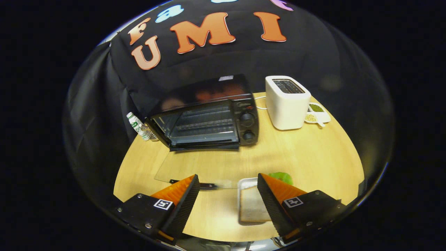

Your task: Open the toaster oven, put the food inside, and close the toaster oven door.

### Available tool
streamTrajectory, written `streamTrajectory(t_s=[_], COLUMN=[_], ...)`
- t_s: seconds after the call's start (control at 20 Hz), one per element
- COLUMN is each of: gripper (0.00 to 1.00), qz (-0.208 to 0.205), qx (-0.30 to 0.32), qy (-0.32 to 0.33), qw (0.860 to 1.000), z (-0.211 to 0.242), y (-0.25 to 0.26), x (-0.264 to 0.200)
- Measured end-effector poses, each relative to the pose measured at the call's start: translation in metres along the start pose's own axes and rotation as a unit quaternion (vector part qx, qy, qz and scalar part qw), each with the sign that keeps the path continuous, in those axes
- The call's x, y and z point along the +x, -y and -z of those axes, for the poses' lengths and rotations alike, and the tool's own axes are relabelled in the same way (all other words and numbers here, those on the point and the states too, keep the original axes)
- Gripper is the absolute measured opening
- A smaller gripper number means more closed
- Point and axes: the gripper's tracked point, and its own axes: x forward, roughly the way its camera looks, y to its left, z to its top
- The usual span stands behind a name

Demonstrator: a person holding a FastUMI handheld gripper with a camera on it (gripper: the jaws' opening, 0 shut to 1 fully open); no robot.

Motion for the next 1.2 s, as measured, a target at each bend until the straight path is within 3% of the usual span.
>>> streamTrajectory(t_s=[0.4,0.6,0.85,0.95,1.05,1.2], gripper=[0.99,0.99,0.96,0.92,0.79,0.49], qz=[-0.026,-0.086,-0.119,-0.135,-0.144,-0.141], qx=[0.061,0.08,0.067,0.062,0.049,0.06], qy=[-0.123,-0.191,-0.257,-0.274,-0.282,-0.29], qw=[0.99,0.975,0.957,0.95,0.947,0.945], z=[0.012,0.034,0.067,0.076,0.082,0.081], y=[0.099,0.089,0.076,0.067,0.061,0.061], x=[-0.013,-0.002,0.024,0.027,0.031,0.031])
